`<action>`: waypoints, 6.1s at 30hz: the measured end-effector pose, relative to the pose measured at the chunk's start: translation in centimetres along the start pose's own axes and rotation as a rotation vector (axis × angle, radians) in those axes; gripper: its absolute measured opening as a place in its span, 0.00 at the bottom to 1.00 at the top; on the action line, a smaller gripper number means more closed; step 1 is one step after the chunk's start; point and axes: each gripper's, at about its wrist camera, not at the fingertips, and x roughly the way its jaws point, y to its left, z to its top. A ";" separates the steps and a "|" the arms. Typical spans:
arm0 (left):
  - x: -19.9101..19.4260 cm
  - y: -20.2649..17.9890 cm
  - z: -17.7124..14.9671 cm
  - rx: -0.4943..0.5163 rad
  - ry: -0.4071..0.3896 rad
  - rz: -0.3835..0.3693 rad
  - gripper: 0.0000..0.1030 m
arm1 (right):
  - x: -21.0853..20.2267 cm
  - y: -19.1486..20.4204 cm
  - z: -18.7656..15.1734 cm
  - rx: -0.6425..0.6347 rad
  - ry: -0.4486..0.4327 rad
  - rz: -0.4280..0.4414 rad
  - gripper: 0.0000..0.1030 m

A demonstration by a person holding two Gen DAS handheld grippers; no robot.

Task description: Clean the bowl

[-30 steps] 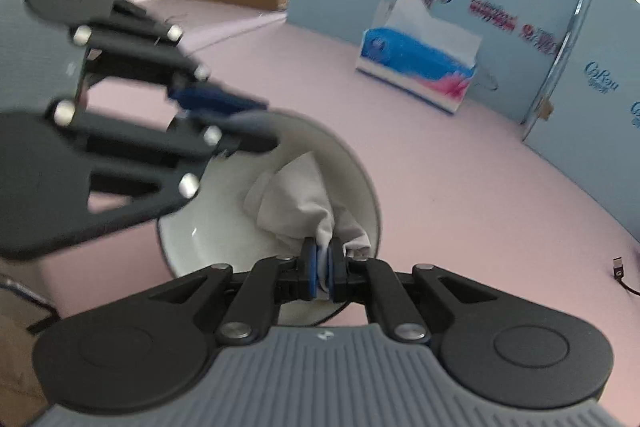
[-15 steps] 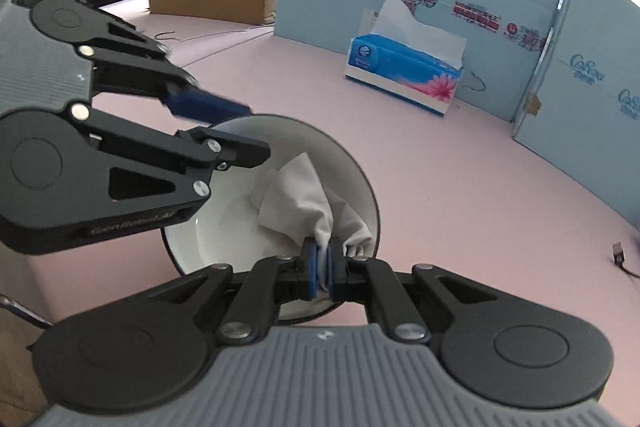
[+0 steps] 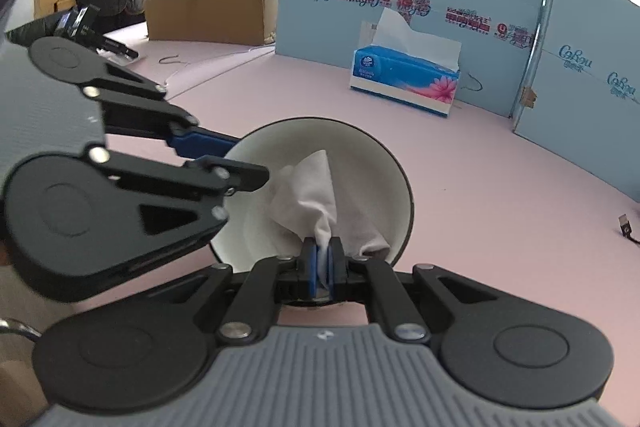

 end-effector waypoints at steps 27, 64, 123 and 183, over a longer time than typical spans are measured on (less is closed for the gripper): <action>-0.9 -1.9 1.9 0.216 -0.087 -0.047 0.09 | -0.5 -0.5 -0.4 -0.073 0.093 0.039 0.06; -0.3 -1.1 1.7 0.186 -0.108 -0.092 0.13 | -0.1 -0.5 0.4 -0.246 0.131 -0.070 0.05; 0.0 -0.9 1.4 0.160 -0.093 -0.091 0.14 | 1.2 1.1 1.9 -0.428 0.022 -0.197 0.05; 1.8 7.2 -2.0 -0.185 -0.186 -0.332 0.58 | 5.7 -0.1 5.0 -0.151 0.310 0.077 0.10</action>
